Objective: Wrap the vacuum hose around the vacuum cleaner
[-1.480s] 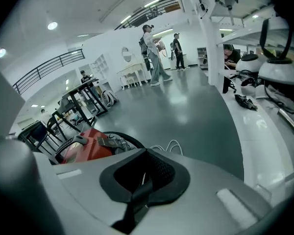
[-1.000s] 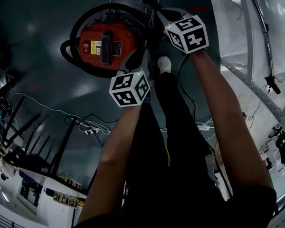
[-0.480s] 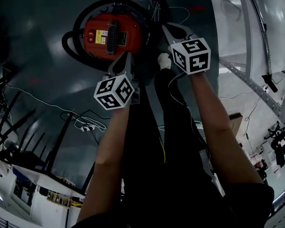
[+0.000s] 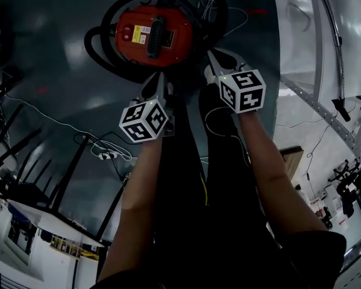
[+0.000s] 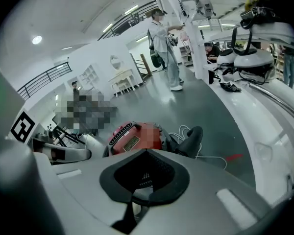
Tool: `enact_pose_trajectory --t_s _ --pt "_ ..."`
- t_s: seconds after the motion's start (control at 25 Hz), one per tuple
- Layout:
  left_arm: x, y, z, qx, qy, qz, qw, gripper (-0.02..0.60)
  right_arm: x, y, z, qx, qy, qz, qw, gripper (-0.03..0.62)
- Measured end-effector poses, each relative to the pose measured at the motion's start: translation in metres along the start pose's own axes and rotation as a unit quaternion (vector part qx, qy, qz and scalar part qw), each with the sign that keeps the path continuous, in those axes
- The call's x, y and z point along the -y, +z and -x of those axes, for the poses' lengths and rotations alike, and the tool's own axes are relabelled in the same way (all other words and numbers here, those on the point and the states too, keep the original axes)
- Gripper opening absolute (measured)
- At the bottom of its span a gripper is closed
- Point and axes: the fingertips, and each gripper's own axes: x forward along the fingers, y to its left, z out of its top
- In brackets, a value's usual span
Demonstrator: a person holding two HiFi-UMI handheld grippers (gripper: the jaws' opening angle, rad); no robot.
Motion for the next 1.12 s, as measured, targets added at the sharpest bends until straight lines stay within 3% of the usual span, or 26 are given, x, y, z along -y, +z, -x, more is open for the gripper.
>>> enact_pose_trajectory --t_s 0.52,1.12 --pt "-0.038 -0.003 0.019 -0.002 0.009 0.029 0.9995 0.011 -0.055 -0.015 -0.005 -0.004 0.001 -0.023 1.000 -0.003" --pt "-0.054 -0.006 0.016 -0.024 0.001 0.017 0.9996 0.011 -0.076 -0.018 -0.016 -0.002 -0.008 -0.028 1.000 -0.004"
